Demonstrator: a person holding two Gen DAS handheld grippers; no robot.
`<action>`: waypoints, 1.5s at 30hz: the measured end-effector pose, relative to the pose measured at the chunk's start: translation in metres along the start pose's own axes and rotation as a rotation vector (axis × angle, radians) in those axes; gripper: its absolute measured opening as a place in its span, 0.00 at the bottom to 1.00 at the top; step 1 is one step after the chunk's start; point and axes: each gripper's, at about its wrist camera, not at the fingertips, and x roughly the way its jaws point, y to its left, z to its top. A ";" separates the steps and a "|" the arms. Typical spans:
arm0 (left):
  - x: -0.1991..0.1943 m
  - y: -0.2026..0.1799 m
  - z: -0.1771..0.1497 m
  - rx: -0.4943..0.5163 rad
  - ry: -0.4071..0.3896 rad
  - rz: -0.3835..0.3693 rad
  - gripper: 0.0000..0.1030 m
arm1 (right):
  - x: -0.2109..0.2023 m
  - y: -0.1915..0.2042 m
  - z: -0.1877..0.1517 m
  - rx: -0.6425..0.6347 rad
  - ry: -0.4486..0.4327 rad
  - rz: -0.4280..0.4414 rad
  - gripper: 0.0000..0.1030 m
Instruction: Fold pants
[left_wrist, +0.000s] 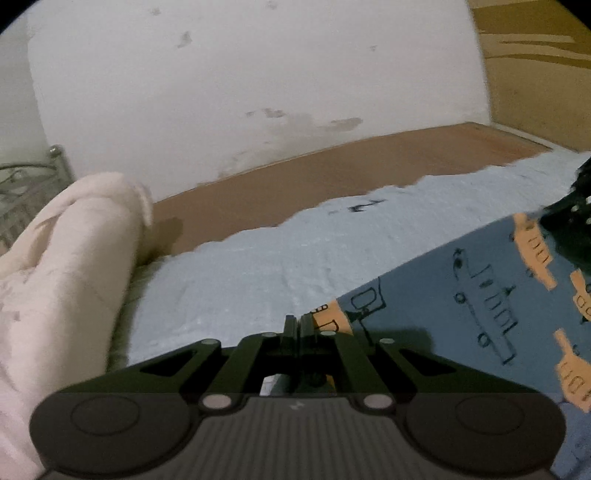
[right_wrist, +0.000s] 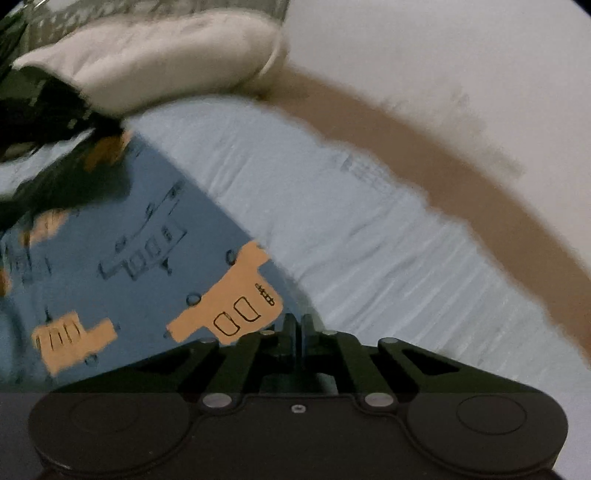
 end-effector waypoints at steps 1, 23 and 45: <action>0.006 0.001 0.000 -0.007 0.015 0.012 0.00 | 0.002 0.003 0.005 -0.006 -0.023 -0.018 0.00; 0.067 0.022 -0.023 -0.098 0.208 -0.119 0.04 | 0.052 -0.001 -0.005 0.183 0.046 0.128 0.50; -0.104 0.018 -0.029 -0.101 -0.031 -0.143 0.00 | -0.117 0.069 -0.021 0.025 -0.153 0.007 0.01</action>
